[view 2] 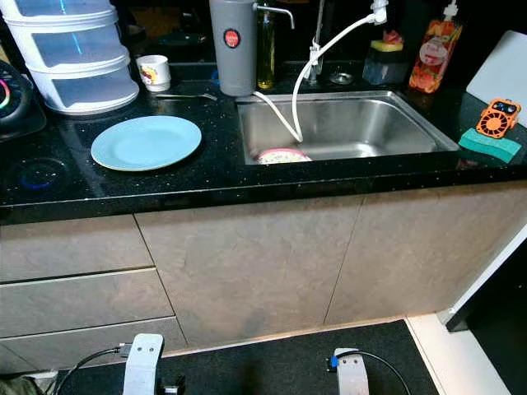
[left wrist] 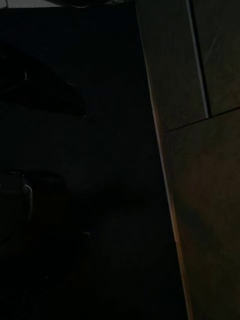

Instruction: Kitchen organization

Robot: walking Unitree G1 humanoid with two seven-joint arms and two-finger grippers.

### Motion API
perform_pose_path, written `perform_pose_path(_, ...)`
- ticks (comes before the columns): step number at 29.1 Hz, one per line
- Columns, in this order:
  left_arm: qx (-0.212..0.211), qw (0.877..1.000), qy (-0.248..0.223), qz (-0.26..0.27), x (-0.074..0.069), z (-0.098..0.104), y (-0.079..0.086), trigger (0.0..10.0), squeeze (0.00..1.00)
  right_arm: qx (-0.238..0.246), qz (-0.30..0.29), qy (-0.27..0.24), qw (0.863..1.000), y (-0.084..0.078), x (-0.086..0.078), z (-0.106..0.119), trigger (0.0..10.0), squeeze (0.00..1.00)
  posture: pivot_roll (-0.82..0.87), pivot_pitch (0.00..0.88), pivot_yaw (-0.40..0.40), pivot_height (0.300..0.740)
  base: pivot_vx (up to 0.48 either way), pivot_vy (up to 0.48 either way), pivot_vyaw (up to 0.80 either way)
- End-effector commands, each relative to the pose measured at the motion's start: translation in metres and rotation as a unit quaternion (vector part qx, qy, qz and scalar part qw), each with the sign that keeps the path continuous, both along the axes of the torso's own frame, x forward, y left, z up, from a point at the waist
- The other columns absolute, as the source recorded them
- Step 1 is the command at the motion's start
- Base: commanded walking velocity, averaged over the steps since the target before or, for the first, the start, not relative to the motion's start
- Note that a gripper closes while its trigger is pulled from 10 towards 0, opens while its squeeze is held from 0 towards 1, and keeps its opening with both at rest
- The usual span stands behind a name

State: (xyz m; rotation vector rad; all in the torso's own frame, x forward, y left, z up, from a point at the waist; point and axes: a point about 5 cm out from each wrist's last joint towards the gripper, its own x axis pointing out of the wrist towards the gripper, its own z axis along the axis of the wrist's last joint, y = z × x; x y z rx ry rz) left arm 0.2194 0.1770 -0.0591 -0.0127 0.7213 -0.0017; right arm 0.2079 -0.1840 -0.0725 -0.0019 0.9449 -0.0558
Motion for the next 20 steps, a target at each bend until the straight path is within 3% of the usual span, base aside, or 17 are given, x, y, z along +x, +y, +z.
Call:
perform_pose_path(1, -0.021, 1.0, 0.017, 0.013, -0.009, -0.0066, -0.0046, 0.0, 1.0, 0.009, -0.01, 0.0, 1.0, -0.0011, -0.0001, 0.0001, 9.5, 0.0, -0.02, 0.074, -0.033, 0.74, 0.0, 0.0, 0.0)
perform_pose_path(2, -0.027, 0.999, 0.017, 0.017, -0.0088, -0.0065, -0.0049, 0.0, 1.0, 0.015, -0.011, -0.002, 1.0, -0.0009, 0.0004, 0.0004, 9.5, 0.0, -0.02, 0.074, -0.034, 0.74, 0.0, 0.0, 0.0)
perform_pose_path(3, -0.032, 0.999, 0.017, 0.018, -0.0087, -0.0065, -0.0052, 0.0, 0.52, 0.016, -0.01, -0.002, 1.0, -0.001, 0.0008, 0.0006, 1.7, 0.0, -0.02, 0.074, -0.034, 0.74, 0.0, 0.0, 0.0)
perform_pose_path(4, -0.034, 0.999, 0.018, 0.018, -0.0086, -0.0065, -0.0054, 0.0, 0.52, 0.016, -0.009, -0.003, 1.0, -0.0011, 0.0009, 0.0007, 1.7, 0.0, -0.02, 0.074, -0.034, 0.74, 0.0, 0.0, 0.0)
perform_pose_path(5, -0.034, 0.999, 0.018, 0.018, -0.0083, -0.0063, -0.0052, 0.0, 0.08, 0.015, -0.009, -0.002, 1.0, -0.0014, 0.0011, 0.0009, 0.0, 0.0, -0.03, 0.077, -0.034, 0.74, 0.0, 0.0, 0.0)
perform_pose_path(6, -0.034, 0.999, 0.018, 0.018, -0.0083, -0.0063, -0.0052, 0.0, 0.08, 0.015, -0.009, -0.002, 1.0, -0.0014, 0.0011, 0.0009, 0.0, 0.0, -0.03, 0.077, -0.034, 0.74, 0.0, 0.0, 0.0)
perform_pose_path(7, -0.034, 0.999, 0.018, 0.018, -0.0079, -0.0061, -0.005, 0.0, 0.0, 0.013, -0.01, -0.002, 1.0, -0.0021, 0.001, 0.0009, 0.0, 0.0, -0.03, 0.078, -0.034, 0.74, 0.0, 0.0, 0.0)
perform_pose_path(20, -0.028, 0.999, 0.021, 0.022, -0.007, -0.0058, -0.0023, 0.0, 0.0, 0.009, -0.013, 0.0, 1.0, -0.0053, -0.0002, 0.0005, 0.0, 0.0, -0.03, 0.08, -0.037, 0.74, 0.0, 0.0, 0.0)
